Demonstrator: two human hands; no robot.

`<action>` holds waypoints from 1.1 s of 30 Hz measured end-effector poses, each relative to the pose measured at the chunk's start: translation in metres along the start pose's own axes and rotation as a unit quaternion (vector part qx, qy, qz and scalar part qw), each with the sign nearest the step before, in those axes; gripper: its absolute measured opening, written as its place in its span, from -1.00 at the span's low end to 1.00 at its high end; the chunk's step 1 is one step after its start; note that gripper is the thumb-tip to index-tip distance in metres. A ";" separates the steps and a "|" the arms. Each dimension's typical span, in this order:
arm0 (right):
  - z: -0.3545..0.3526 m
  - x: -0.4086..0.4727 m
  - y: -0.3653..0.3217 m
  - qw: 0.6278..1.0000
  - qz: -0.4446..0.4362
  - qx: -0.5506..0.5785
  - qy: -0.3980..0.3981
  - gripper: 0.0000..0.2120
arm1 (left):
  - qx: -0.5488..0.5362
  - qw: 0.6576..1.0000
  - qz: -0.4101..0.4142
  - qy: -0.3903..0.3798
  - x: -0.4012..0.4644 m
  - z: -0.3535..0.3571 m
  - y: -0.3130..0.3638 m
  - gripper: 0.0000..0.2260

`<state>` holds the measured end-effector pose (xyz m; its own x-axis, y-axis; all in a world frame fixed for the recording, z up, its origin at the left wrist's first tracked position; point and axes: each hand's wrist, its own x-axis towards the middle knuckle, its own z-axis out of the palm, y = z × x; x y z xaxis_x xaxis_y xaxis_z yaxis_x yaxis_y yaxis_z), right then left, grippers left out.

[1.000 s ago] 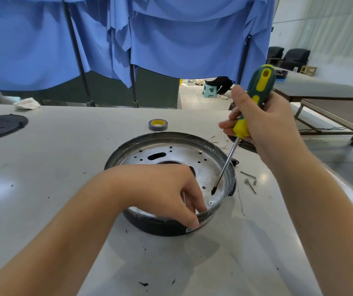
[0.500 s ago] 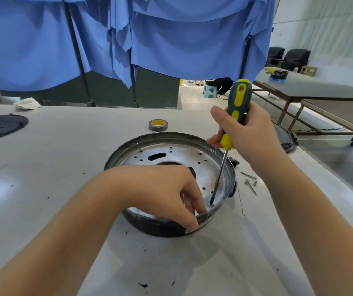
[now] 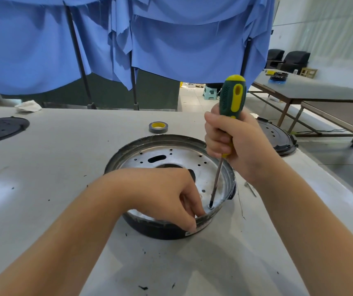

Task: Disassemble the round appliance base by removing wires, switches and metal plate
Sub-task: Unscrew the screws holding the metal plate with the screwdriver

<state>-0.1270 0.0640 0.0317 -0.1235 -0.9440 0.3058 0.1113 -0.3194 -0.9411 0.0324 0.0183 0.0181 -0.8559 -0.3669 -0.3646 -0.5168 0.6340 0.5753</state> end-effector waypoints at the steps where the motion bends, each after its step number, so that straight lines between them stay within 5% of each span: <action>1: -0.001 0.000 -0.001 1.000 0.003 0.018 -0.004 -0.69 | 0.002 1.000 0.001 0.002 0.000 0.000 0.000 -0.84; 6: -0.006 -0.004 -0.006 0.995 0.043 0.056 -0.066 -0.65 | 0.002 1.000 0.003 0.000 0.001 0.000 -0.001 -0.88; 12: -0.002 0.001 -0.001 0.992 -0.002 -0.110 0.064 -0.70 | 0.000 1.000 0.000 0.001 0.001 0.000 -0.003 -0.83; 17: 0.001 0.001 -0.007 0.968 -0.031 -0.232 0.088 -0.80 | 0.008 1.000 -0.003 -0.004 0.002 0.000 -0.004 -0.81; 24: 0.020 -0.007 -0.007 0.976 -0.068 -0.156 0.134 -0.74 | 0.014 1.000 0.000 0.006 0.001 0.002 -0.004 -0.84; 33: 0.010 -0.004 -0.013 0.997 -0.014 0.079 -0.023 -0.47 | 0.044 0.999 0.001 0.017 0.001 0.002 -0.003 -0.80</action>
<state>-0.1184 0.0711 0.0441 -0.0843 -0.9363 0.3408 0.2626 -0.3508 -0.8989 0.0332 0.0173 0.0148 -0.8579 -0.3869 -0.3382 -0.5125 0.6922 0.5082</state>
